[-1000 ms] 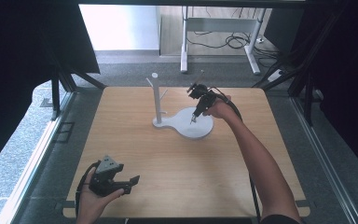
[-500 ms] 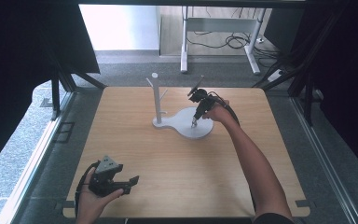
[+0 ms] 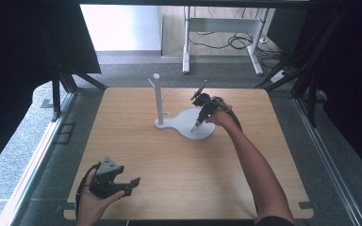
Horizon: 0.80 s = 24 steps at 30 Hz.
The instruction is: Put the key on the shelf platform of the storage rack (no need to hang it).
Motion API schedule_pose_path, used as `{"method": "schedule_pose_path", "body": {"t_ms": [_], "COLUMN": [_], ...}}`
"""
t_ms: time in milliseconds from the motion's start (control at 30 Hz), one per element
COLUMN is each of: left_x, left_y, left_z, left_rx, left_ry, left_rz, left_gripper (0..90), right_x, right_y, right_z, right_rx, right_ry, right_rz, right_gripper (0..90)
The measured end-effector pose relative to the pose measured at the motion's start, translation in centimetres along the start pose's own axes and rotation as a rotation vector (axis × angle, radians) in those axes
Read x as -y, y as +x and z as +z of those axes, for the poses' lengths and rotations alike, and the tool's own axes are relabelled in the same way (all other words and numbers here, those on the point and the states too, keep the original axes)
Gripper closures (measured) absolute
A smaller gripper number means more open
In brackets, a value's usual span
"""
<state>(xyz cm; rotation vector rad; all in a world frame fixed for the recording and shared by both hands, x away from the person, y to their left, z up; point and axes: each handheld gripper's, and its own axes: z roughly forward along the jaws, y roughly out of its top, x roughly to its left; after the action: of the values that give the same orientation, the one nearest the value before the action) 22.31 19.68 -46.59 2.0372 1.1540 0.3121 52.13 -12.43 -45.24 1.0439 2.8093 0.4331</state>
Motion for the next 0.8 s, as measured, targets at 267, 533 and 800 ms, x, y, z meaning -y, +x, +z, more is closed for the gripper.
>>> {"method": "schedule_pose_path", "body": {"t_ms": [267, 533, 800], "left_x": [0.0, -0.1, -0.8], "left_y": [0.0, -0.2, -0.7], "left_z": [-0.1, 0.1, 0.5], "left_rx": [-0.002, 0.001, -0.004], "left_ry": [-0.001, 0.0, 0.005], "left_rz": [-0.002, 0.002, 0.02], "left_gripper": [23.9, 23.9, 23.9], "right_x": [0.3, 1.2, 2.5], "right_y": [-0.3, -0.3, -0.3], "right_z": [-0.7, -1.7, -2.5], "right_rx": [-0.003, -0.023, -0.034], "right_ry": [-0.022, -0.051, -0.084], "right_rz": [0.006, 0.021, 0.028], "right_gripper": [83.8, 76.9, 66.3]}}
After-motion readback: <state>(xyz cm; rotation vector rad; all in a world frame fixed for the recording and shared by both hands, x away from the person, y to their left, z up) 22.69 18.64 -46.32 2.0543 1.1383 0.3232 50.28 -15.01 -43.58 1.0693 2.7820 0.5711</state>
